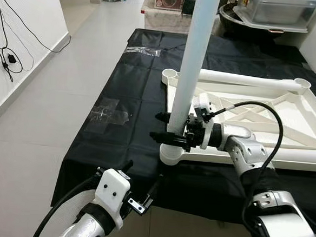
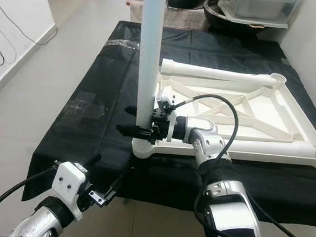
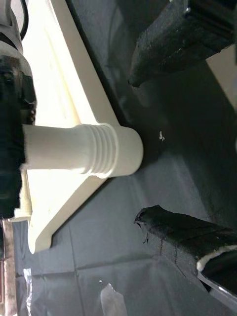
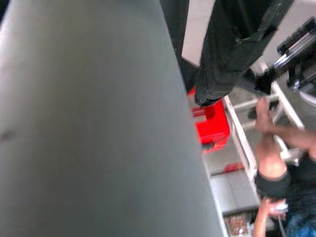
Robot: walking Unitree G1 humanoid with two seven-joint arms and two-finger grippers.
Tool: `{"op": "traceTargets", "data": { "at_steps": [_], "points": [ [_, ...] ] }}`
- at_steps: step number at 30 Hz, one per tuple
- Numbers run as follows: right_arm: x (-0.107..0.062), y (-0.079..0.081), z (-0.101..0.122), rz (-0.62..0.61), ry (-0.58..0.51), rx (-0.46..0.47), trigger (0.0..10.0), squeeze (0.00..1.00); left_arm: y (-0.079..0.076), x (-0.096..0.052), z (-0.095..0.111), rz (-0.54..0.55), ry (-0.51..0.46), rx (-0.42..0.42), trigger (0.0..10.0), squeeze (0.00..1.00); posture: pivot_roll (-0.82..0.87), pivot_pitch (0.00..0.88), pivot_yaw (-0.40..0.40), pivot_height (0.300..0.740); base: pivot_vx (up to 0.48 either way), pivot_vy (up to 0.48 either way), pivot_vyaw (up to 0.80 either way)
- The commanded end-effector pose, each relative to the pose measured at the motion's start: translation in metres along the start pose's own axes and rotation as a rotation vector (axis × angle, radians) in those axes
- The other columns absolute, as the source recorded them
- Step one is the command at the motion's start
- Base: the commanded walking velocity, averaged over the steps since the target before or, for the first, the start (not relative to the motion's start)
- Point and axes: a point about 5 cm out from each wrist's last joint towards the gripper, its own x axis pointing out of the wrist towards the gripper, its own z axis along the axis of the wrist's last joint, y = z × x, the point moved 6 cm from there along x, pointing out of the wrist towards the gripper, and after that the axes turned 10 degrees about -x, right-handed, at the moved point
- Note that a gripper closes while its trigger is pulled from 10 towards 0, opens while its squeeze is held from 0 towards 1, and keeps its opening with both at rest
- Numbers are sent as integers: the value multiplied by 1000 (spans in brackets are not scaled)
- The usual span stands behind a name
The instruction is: Building children table
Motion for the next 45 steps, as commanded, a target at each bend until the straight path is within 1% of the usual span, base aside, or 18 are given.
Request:
{"op": "traceTargets", "data": {
  "at_steps": [1, 3, 4, 15, 17, 18, 19, 20, 22, 23, 24, 25, 26, 27, 35, 40, 41, 45],
  "points": [
    [15, 19, -17, 87, 55, -1, 4431, 0, -2, -2, -1, -6, 2, 8, 10000, 0, 158, 119, -25, 740, 0, 0, 0],
    [15, 19, -19, 88, 61, -4, 4431, 0, -2, -2, -1, -6, 2, 8, 10000, 0, 158, 119, -25, 740, 0, 0, 0],
    [15, 19, -22, 80, 64, -10, 0, 0, -2, -2, -1, -7, 1, 9, 10000, 0, 157, 120, -25, 740, 0, 0, 0],
    [14, 5, -28, -62, 64, -37, 0, 0, -2, -1, -1, -9, -2, 10, 10000, 0, 156, 126, -27, 740, 0, 0, 0],
    [14, -5, -29, -161, 70, -37, 0, 0, -1, -1, -1, -7, -4, 12, 10000, 0, 155, 126, -28, 740, 0, 0, 0],
    [5, -27, -38, -389, 121, -19, 0, 0, -1, -1, -1, -5, -5, 14, 10000, 0, 151, 126, -29, 740, 0, 0, 0],
    [5, -27, -38, -389, 121, -19, 0, 0, -1, -1, -1, -5, -5, 14, 10000, 0, 151, 126, -29, 740, 0, 0, 0],
    [-4, -41, -46, -547, 162, -5, 0, 0, 0, -1, 0, -3, -5, 16, 10000, 0, 151, 126, -29, 740, 0, 0, 0],
    [-4, -41, -46, -547, 162, -5, 0, 0, 0, -1, 0, -3, -5, 16, 10000, 0, 151, 126, -29, 740, 0, 0, 0],
    [-24, -57, -51, -802, 180, 33, 0, 0, 1, -1, -1, -4, -3, 17, 10000, 0, 143, 129, -21, 740, 0, 0, 0],
    [-24, -57, -51, -802, 180, 33, 0, 0, 1, -1, -1, -4, -3, 17, 10000, 0, 143, 129, -21, 740, 0, 0, 0],
    [-63, -64, -56, -1229, 184, 108, 0, 0, 2, -1, -2, -7, 3, 18, 10000, 0, 132, 132, -13, 740, 0, 0, 0],
    [-63, -64, -56, -1229, 184, 108, 0, 0, 2, -1, -2, -7, 3, 18, 10000, 0, 132, 132, -13, 740, 0, 0, 0],
    [-83, -54, -54, -1460, 169, 137, 0, 0, 2, -1, -2, -10, 7, 19, 10000, 0, 135, 131, -12, 740, 0, 0, 0],
    [-92, -34, -48, -1707, 126, 203, 0, 0, 3, 0, -2, -11, 7, 25, 10000, 0, 140, 131, -10, 740, 0, 0, 0],
    [-73, -20, -57, -1800, 131, 331, 0, 0, 3, 1, -2, -8, 6, 28, 10000, 0, 139, 130, -11, 740, 0, 0, 0],
    [-69, -19, -56, -1798, 129, 340, 10000, 0, 3, 1, -2, -9, 7, 28, 10000, 0, 139, 130, -11, 740, 0, 0, 0],
    [-51, -20, -50, -1720, 153, 293, 10000, 0, 3, 1, -3, -10, 7, 26, 10000, 0, 136, 131, -11, 740, 0, 0, 0]
  ]
}}
